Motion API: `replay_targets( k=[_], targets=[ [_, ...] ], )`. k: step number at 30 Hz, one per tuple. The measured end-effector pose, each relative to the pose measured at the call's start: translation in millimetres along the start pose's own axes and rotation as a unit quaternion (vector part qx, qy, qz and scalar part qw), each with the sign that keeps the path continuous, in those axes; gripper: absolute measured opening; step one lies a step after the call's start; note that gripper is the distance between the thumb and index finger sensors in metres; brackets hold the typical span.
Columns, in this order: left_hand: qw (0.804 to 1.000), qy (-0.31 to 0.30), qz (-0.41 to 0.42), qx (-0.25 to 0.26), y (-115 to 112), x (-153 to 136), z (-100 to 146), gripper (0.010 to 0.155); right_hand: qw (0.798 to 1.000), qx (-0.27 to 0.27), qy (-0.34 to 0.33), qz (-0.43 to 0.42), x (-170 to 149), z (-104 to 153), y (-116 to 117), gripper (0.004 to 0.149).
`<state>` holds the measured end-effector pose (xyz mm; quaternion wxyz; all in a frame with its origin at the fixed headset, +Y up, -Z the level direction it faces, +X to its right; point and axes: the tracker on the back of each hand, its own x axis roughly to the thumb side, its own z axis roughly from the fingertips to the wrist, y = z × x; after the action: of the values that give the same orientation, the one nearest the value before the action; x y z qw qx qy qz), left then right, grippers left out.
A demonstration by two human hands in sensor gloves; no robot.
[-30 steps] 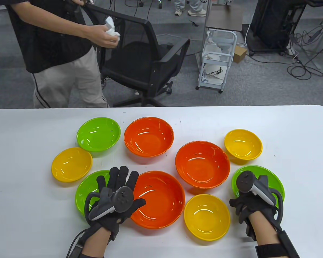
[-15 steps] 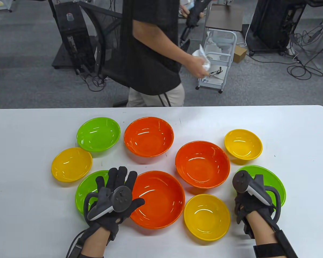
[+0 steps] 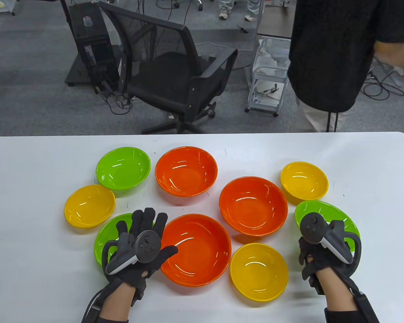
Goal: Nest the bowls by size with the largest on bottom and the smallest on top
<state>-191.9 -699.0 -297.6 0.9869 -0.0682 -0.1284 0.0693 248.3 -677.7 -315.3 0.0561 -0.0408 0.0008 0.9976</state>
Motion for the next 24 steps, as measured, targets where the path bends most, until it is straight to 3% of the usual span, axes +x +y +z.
replay_targets(
  k=[6, 11, 19, 24],
  targets=[
    [1.0, 0.003, 0.006, 0.001, 0, -2, 0, 0.091, 0.992, -0.101, -0.073, -0.014, 14, 1, -7, 0.041],
    [1.0, 0.009, 0.013, 0.001, 0, -6, -1, 0.091, 0.981, -0.14, -0.135, -0.015, 28, -4, -4, 0.04],
    [1.0, 0.014, 0.019, -0.001, 0, -9, -2, 0.091, 0.97, -0.128, -0.209, -0.005, 53, -17, 9, 0.041],
    [1.0, 0.013, 0.022, 0.002, 0, -10, -2, 0.091, 0.967, -0.089, -0.238, 0.011, 68, -26, 15, 0.041]
  ],
)
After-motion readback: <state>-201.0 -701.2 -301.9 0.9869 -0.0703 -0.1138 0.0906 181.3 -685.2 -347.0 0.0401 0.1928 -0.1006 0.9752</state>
